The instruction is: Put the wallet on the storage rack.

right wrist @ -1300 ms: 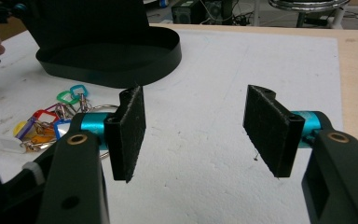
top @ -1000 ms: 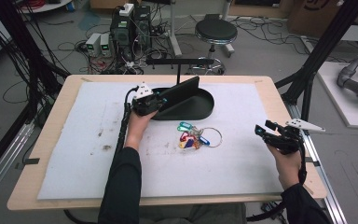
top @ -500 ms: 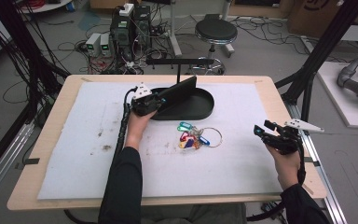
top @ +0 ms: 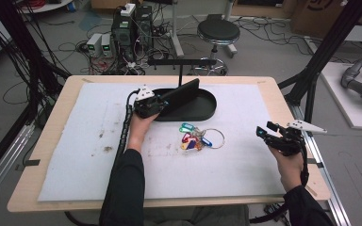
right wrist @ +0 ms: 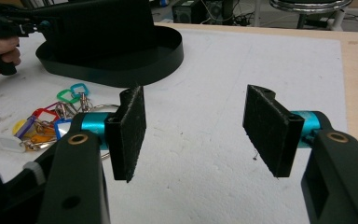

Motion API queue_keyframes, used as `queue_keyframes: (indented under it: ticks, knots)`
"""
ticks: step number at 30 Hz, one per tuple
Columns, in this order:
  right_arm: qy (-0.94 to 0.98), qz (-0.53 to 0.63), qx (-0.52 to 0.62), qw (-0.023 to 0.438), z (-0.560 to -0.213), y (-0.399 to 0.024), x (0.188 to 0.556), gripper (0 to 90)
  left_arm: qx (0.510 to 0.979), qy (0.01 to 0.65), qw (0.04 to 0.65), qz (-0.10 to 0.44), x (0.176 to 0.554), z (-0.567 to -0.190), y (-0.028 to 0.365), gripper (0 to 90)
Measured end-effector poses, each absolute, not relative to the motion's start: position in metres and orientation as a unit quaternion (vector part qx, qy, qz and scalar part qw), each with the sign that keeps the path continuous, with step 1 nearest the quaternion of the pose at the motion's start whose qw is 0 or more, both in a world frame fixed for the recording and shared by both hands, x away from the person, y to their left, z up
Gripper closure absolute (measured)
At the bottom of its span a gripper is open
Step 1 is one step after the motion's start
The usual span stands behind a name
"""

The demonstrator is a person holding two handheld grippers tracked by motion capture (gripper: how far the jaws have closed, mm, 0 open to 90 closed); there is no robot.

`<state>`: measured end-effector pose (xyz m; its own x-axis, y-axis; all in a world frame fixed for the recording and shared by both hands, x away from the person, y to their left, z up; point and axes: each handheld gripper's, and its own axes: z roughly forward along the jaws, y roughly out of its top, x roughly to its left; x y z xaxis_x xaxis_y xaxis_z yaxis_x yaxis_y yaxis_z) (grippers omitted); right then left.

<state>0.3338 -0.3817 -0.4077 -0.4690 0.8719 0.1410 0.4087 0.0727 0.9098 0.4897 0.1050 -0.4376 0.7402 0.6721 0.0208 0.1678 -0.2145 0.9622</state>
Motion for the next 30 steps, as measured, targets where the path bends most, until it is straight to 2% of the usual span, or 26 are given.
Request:
queue_keyframes:
  ticks: [5, 11, 12, 17, 30]
  knots:
    - [0.695, 0.502, 0.459, 0.232, -0.408, -0.381, 0.334, 40.0, 0.748, 0.289, 0.552, 0.229, 0.489, -0.436, 0.106, 64.0]
    - [0.695, 0.502, 0.46, 0.231, -0.408, -0.381, 0.334, 40.0, 0.747, 0.315, 0.539, 0.228, 0.489, -0.435, 0.108, 43.9]
    - [0.695, 0.502, 0.46, 0.232, -0.408, -0.381, 0.334, 40.0, 0.747, 0.32, 0.537, 0.226, 0.489, -0.435, 0.109, 38.3]
    - [0.694, 0.502, 0.461, 0.232, -0.408, -0.382, 0.334, 40.0, 0.751, 0.323, 0.533, 0.217, 0.483, -0.429, 0.11, 28.2]
    - [0.691, 0.503, 0.464, 0.231, -0.407, -0.382, 0.333, 40.0, 0.759, 0.308, 0.531, 0.217, 0.466, -0.42, 0.114, 28.7]
